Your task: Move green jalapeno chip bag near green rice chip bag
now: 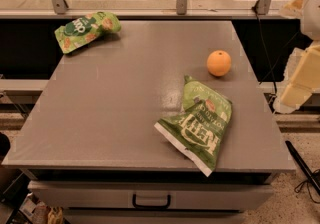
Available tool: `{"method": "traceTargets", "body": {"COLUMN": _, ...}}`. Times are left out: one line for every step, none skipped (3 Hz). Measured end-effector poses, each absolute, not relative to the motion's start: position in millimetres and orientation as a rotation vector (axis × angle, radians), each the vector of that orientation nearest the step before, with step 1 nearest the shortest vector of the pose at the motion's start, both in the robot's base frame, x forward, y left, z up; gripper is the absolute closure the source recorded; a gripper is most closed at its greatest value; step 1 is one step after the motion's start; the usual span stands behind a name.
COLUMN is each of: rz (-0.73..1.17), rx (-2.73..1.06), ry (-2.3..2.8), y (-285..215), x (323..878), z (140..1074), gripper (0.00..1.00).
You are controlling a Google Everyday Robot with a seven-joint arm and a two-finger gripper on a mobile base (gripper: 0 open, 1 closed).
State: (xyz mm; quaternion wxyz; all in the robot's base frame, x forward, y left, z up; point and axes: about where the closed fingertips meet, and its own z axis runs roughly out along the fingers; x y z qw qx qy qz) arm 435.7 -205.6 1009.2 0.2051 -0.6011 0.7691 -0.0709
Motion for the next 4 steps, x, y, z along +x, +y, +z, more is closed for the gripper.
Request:
{"method": "traceTargets", "body": {"rz": -0.197, "rx": -1.672, "ry": 2.152, "y": -203.2, "x": 437.3, "z": 1008.3, "gripper": 0.00}}
{"method": "traceTargets", "body": {"rz": -0.160, "rx": -1.679, "ry": 2.211, "y": -188.7, "x": 444.9, "z": 986.1, "gripper": 0.00}}
{"method": "traceTargets", "body": {"rz": -0.082, "rx": -1.680, "ry": 2.272, "y": -166.8, "x": 450.8, "z": 948.0, "gripper": 0.00}}
{"method": "traceTargets", "body": {"rz": 0.021, "rx": -1.681, "ry": 2.296, "y": -144.3, "x": 451.4, "z": 907.4, "gripper": 0.00}}
